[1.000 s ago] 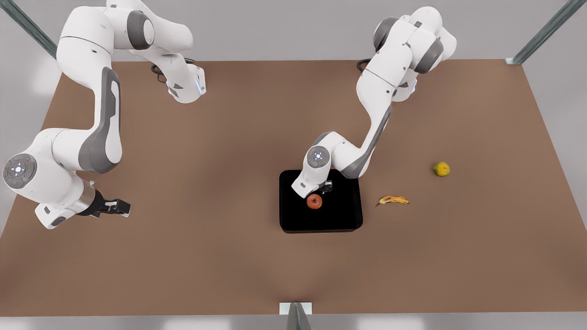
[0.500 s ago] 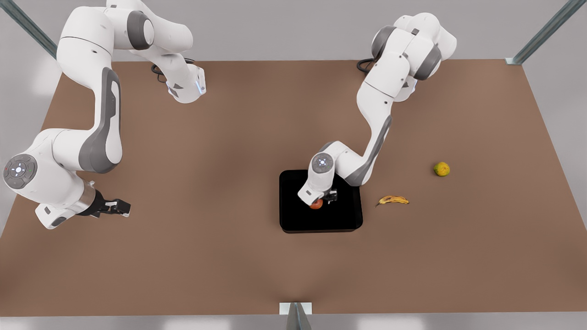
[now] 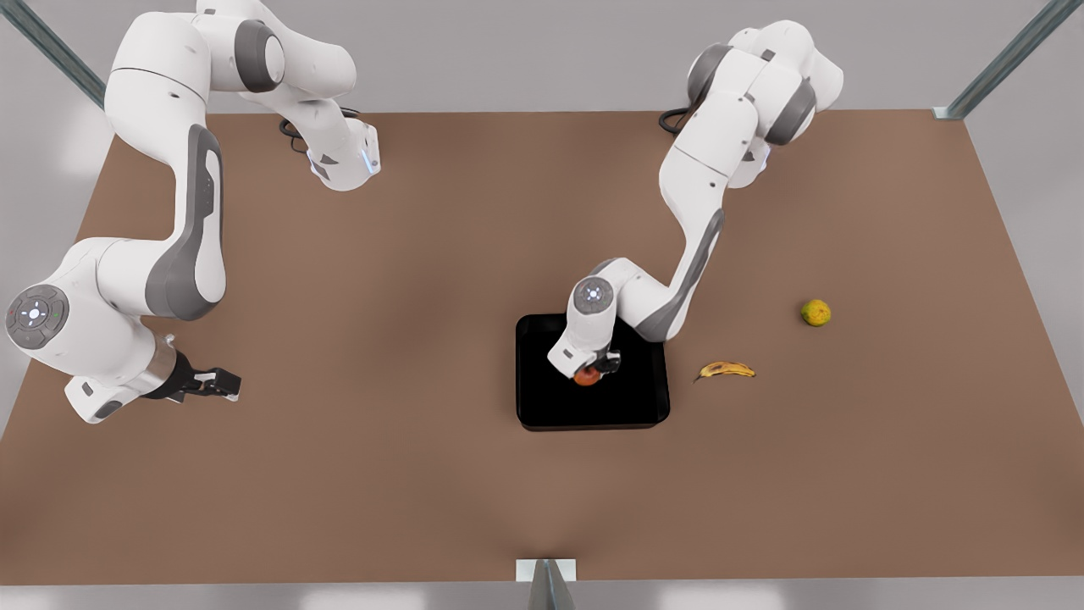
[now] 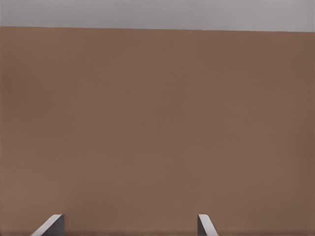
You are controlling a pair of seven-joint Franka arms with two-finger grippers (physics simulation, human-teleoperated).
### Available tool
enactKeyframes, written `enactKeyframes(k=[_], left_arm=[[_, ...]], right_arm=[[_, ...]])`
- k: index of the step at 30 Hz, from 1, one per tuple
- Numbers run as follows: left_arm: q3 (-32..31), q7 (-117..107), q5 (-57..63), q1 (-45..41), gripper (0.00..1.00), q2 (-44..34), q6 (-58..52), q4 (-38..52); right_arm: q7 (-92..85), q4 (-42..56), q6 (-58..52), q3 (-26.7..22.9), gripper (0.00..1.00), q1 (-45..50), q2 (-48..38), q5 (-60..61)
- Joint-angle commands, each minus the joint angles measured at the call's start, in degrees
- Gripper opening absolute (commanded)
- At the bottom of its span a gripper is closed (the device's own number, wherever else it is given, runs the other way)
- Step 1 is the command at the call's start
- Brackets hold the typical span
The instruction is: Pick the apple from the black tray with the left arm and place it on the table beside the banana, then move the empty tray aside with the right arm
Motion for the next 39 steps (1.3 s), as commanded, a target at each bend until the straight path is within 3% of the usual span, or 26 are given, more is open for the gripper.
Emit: enactKeyframes(k=[1, 3, 5, 8, 13, 14, 15, 16, 19, 20, 22, 23, 24, 25, 26, 30, 32, 39], left_arm=[[0.1, 3.4, -0.3, 0.4, 0.67, -3.8, -13.6, 0.1], [0.1, 17.1, -2.7, 7.2, 0.68, -9.0, -19.9, 0.1], [0.1, 30.2, -3.6, 14.8, 0.68, -8.7, -19.9, 0.7], [0.1, 50.1, -3.7, 26.0, 0.68, -4.8, -15.8, 0.8], [0.0, 52.3, -3.7, 28.2, 0.68, 4.0, -5.1, 0.6], [0.0, 52.3, -3.6, 28.2, 0.71, 4.0, -5.0, 0.5], [0.0, 52.3, -3.6, 28.3, 1.00, 4.0, -3.0, -0.2], [0.0, 52.1, -3.6, 28.3, 1.00, 3.8, -3.0, -0.2], [0.1, 49.7, -3.5, 28.2, 1.00, 2.4, -3.2, 0.1], [0.1, 49.7, -3.5, 28.2, 1.00, -1.4, -6.3, 0.5], [-0.1, 47.5, -3.8, 28.2, 1.00, -12.5, -28.9, 8.5], [0.7, 47.6, -9.6, 28.9, 1.00, -18.1, -35.9, 9.5], [1.1, 43.9, -11.1, 29.6, 1.00, -23.9, -36.3, 5.3], [1.1, 40.8, -11.1, 29.6, 1.00, -31.3, -32.3, -5.2], [1.2, 38.9, -11.3, 29.9, 1.00, -32.6, -30.0, -8.6], [1.3, 46.5, -14.8, 34.5, 1.00, -32.5, -31.9, -6.3], [1.3, 46.4, -14.5, 34.5, 1.00, -32.3, -31.9, -6.0], [1.2, 45.8, -14.3, 34.4, 1.00, -32.3, -32.0, -6.0]], right_arm=[[-0.2, 0.0, -0.3, -0.2, 1.00, 0.0, -0.1, 0.1], [2.8, 3.7, -8.8, 2.3, 1.00, 2.1, -0.7, 0.1], [23.2, 7.9, -14.4, 2.4, 1.00, 12.6, -0.6, -0.2], [39.5, 9.3, -14.0, 4.2, 1.00, 24.2, -0.3, 0.0], [60.0, 12.7, -4.6, 8.9, 1.00, 26.1, 4.9, 0.0], [64.1, 13.7, -2.8, 8.6, 1.00, 27.2, 6.6, -0.1], [66.3, 16.6, -2.7, 8.6, 1.00, 27.4, 9.0, -0.2], [68.5, 17.3, -1.6, 8.5, 1.00, 28.7, 9.6, -0.3], [72.6, 17.7, 2.4, 8.0, 1.00, 31.0, 12.7, -0.4], [72.8, 17.8, 3.7, 8.4, 1.00, 31.1, 13.5, -0.4], [72.7, 17.8, 4.1, 8.9, 1.00, 31.1, 14.9, -0.5], [72.1, 17.5, 5.0, 9.4, 1.00, 31.2, 15.2, -0.7], [71.5, 17.0, 5.0, 10.7, 1.00, 31.5, 15.4, -3.5], [71.4, 15.7, 5.0, 11.0, 1.00, 31.6, 15.6, -5.6], [68.9, 15.2, 5.2, 11.3, 1.00, 31.6, 15.6, -5.8], [67.9, 8.3, 10.5, 11.7, 1.00, 31.9, 14.2, -5.9], [66.6, -2.5, 20.2, 11.7, 1.00, 31.6, 9.5, -5.8], [57.6, -2.9, 22.6, 11.9, 1.00, 31.5, 12.9, -5.8]])
